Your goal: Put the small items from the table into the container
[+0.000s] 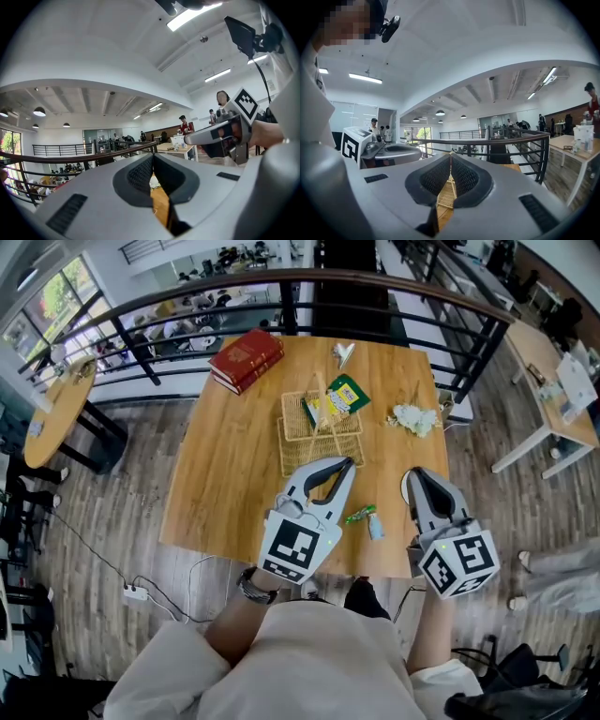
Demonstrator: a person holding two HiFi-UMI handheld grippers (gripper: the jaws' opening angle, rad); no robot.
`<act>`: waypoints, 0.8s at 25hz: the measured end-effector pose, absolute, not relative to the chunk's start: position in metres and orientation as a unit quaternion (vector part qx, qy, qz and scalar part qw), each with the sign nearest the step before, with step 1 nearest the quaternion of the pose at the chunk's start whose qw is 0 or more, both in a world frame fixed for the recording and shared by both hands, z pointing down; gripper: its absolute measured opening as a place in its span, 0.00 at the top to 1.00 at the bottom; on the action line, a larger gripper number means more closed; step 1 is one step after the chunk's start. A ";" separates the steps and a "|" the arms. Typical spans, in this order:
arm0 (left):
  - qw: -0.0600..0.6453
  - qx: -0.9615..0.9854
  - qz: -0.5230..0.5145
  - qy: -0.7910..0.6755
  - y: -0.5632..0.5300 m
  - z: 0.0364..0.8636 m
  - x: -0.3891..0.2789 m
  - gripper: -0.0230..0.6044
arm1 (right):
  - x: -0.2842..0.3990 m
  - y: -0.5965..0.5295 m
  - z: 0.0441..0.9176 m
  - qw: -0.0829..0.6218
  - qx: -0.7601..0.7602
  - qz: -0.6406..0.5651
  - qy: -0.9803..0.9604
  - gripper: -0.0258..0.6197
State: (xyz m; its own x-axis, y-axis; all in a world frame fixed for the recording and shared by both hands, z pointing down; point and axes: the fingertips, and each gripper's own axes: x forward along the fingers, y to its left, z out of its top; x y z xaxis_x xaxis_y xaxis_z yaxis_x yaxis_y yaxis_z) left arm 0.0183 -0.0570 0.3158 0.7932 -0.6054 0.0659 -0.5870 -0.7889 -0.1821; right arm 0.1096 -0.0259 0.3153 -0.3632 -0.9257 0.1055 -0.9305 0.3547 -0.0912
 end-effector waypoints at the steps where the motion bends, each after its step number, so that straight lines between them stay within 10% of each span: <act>1: 0.075 -0.944 -0.063 0.316 -0.058 0.318 0.019 0.95 | 0.110 -0.028 0.317 0.018 0.562 0.070 -0.824 0.93; 20: 0.031 -0.926 -0.130 0.352 -0.084 0.377 0.033 0.95 | 0.113 -0.063 0.366 0.040 0.494 0.117 -0.861 0.93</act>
State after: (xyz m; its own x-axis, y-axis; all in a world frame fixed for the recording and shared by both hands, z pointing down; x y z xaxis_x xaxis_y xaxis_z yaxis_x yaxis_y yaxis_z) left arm 0.0327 -0.0836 0.3769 0.7187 -0.6600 0.2187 -0.6437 -0.7505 -0.1494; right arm 0.1126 -0.0633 0.3662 -0.5095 -0.8406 0.1836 -0.8591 0.4853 -0.1623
